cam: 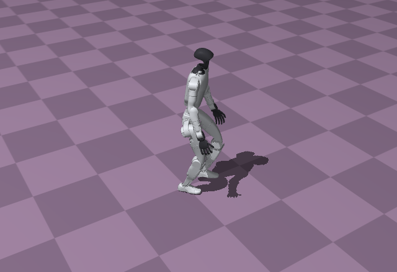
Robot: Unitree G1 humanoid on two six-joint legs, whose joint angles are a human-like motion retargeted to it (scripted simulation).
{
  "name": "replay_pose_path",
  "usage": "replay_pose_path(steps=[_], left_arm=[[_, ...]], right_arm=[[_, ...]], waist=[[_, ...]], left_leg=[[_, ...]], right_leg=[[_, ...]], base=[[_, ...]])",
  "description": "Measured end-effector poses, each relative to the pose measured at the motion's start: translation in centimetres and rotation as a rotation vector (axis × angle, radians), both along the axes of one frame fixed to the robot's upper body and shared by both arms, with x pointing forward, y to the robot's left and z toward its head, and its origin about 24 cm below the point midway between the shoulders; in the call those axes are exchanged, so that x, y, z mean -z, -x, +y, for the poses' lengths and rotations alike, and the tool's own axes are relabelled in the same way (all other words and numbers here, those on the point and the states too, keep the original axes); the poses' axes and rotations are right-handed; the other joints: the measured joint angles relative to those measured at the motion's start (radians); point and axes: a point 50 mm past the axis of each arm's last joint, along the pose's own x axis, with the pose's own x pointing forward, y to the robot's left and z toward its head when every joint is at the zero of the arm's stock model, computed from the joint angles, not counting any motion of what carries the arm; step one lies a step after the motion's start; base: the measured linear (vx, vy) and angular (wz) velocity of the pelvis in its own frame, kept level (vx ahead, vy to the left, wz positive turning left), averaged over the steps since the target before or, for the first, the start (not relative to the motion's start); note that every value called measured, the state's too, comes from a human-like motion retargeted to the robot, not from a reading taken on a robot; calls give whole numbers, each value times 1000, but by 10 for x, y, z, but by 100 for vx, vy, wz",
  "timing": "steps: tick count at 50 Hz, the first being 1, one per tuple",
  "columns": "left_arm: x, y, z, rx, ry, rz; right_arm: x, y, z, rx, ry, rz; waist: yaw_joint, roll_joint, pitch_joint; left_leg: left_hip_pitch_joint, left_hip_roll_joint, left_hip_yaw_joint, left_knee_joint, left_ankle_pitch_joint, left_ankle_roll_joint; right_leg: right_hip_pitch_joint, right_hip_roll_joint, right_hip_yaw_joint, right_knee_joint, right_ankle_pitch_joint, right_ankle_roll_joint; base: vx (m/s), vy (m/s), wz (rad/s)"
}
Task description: Walk
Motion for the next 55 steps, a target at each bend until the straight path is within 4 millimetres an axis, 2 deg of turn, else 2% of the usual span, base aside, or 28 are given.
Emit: replay_pose_path(steps=[5, 8, 11, 13, 15, 17, 20, 22, 25, 27, 32, 35, 37, 39, 40, 43, 45, 47, 50, 55], left_arm=[[2, 3, 2, 5, -6, 32], [8, 14, -2, 12, 0, 74], [15, 29, -5, 19, 19, 128], [18, 36, -2, 28, 36, 161], [19, 41, -1, 41, 49, 177], [19, 43, 0, 58, 43, 182], [17, 42, 5, 84, 14, 181], [17, 42, 6, 95, -4, 181], [12, 31, 10, 93, -34, 141], [8, 23, 12, 95, -53, 102], [-4, 1, 17, 102, -89, 5], [-7, -5, 18, 90, -90, -23], [-6, -4, 16, 72, -74, -20], [-2, 3, 13, 50, -49, 0], [1, 8, 11, 39, -36, 14], [8, 18, 2, 48, 2, 55], [9, 19, -4, 83, 13, 69], [9, 17, -9, 127, 14, 73], [9, 15, -14, 174, 10, 72], [11, 22, -15, 187, 7, 87]], right_arm=[[-11, -23, 3, -54, 12, -61], [-8, -21, 8, -71, 8, -48], [0, -9, 14, -82, -9, 6], [7, 0, 18, -96, -42, 60], [13, 9, 23, -110, -76, 109], [17, 15, 27, -120, -99, 137], [19, 18, 31, -129, -115, 153], [21, 23, 34, -127, -120, 158], [22, 24, 37, -130, -121, 143], [23, 27, 38, -121, -125, 140], [27, 39, 40, -102, -138, 160], [31, 52, 40, -74, -146, 195], [34, 62, 37, -44, -147, 224], [36, 71, 34, -9, -142, 251], [37, 75, 32, 7, -138, 263], [36, 75, 25, 41, -118, 264], [33, 69, 19, 48, -100, 247], [30, 60, 15, 42, -80, 221], [23, 43, 13, 15, -53, 172], [11, 10, 19, -56, -38, 65]], waist=[[-2, -57, -32], [7, -80, -72], [14, -113, -109], [20, -166, -85], [11, -208, -67], [-7, -229, -57], [-30, -222, -36], [-56, -217, -31], [-76, -170, 2], [-85, -143, 18], [-76, -68, 10], [-74, -54, -11], [-67, -32, -25], [-57, -1, -31], [-51, 16, -32], [-35, 83, -17], [-23, 100, -15], [-8, 97, -14], [17, 74, -6], [54, 29, 25]], left_leg=[[76, -100, 17, -597, 141, -45], [38, -120, 24, -562, 149, -22], [23, -156, 29, -446, 160, 20], [114, -221, 46, -443, 146, 56], [194, -293, 51, -464, 124, 91], [270, -346, 43, -496, 100, 119], [403, -380, 12, -548, 52, 140], [459, -394, -5, -531, 1, 146], [588, -360, -46, -551, -73, 144], [647, -334, -68, -535, -127, 143], [711, -253, -107, -490, -238, 124], [720, -235, -125, -415, -292, 111], [729, -206, -140, -341, -297, 95], [725, -172, -162, -225, -248, 56], [716, -154, -176, -153, -202, 27], [628, -79, -207, 134, 37, -79], [535, -34, -194, 297, 153, -92], [436, 6, -163, 408, 158, -54], [312, 34, -112, 452, 64, 9], [221, 18, -30, 167, -73, 30]], right_leg=[[141, -57, -22, -47, -73, 14], [152, -89, -46, 44, -117, 19], [154, -147, -54, 177, -95, 33], [177, -233, -36, 324, -8, 58], [149, -327, -15, 508, 155, 81], [87, -399, 7, 657, 260, 77], [-5, -446, 22, 771, 227, 44], [-69, -462, 12, 768, 138, 28], [-134, -408, -12, 618, 71, 38], [-166, -355, -23, 448, 79, 71], [-195, -176, -6, -88, 216, 179], [-222, -133, 32, -148, 262, 196], [-212, -101, 38, -118, 306, 179], [-197, -58, 38, -57, 319, 145], [-188, -33, 36, -26, 309, 123], [-120, 45, 7, 4, 246, 42], [-81, 68, -2, 5, 200, 5], [-35, 72, -8, -8, 159, -12], [56, 68, -11, -43, 104, -15], [237, 45, 4, -111, 14, -6]], base=[[65, 0, 53], [68, 5, 29], [76, 6, 26], [77, 8, 26], [75, 10, 35], [73, 10, 35], [72, 9, 9], [71, 5, 9], [72, 4, -6], [72, 1, 2], [71, 0, -9], [70, -5, 22], [70, -9, 28], [66, -12, 16], [62, -13, 7], [59, -12, 12], [59, -12, 27], [60, -13, 36], [61, -11, 30], [63, -7, 12]])
